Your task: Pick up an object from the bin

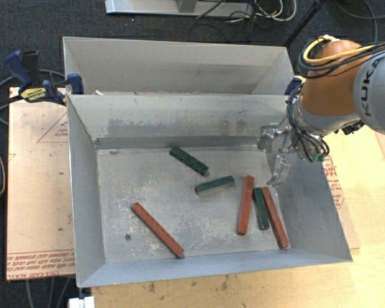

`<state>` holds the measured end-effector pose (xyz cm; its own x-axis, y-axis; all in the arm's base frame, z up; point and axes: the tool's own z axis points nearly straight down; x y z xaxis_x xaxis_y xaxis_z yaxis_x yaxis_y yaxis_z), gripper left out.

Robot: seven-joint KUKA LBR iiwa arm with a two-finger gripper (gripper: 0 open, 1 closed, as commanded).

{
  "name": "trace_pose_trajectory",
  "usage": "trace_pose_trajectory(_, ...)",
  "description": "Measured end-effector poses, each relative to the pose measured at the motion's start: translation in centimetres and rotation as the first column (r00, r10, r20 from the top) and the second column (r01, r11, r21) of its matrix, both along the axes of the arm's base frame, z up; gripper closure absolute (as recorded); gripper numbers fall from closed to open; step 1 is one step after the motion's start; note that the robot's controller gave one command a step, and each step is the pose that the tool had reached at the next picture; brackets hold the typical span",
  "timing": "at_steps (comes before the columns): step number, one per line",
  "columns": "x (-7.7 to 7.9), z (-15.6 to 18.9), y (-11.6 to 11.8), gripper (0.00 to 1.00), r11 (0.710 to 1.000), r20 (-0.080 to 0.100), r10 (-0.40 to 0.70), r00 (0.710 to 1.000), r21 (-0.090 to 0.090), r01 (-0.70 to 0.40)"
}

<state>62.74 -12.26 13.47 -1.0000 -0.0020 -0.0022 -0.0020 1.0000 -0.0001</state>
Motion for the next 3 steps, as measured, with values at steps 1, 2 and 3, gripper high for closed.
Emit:
trace_pose_trajectory(1,-4.0,-6.6,5.8,0.0,0.914,-0.003,0.406,0.914,0.005,-0.406)
trace_pose_trajectory(2,0.1,-6.4,7.9,0.0,0.914,0.005,0.406,0.914,-0.001,-0.406)
trace_pose_trajectory(3,-0.1,-6.4,7.8,1.0,0.915,0.002,0.404,0.915,0.0,-0.404)
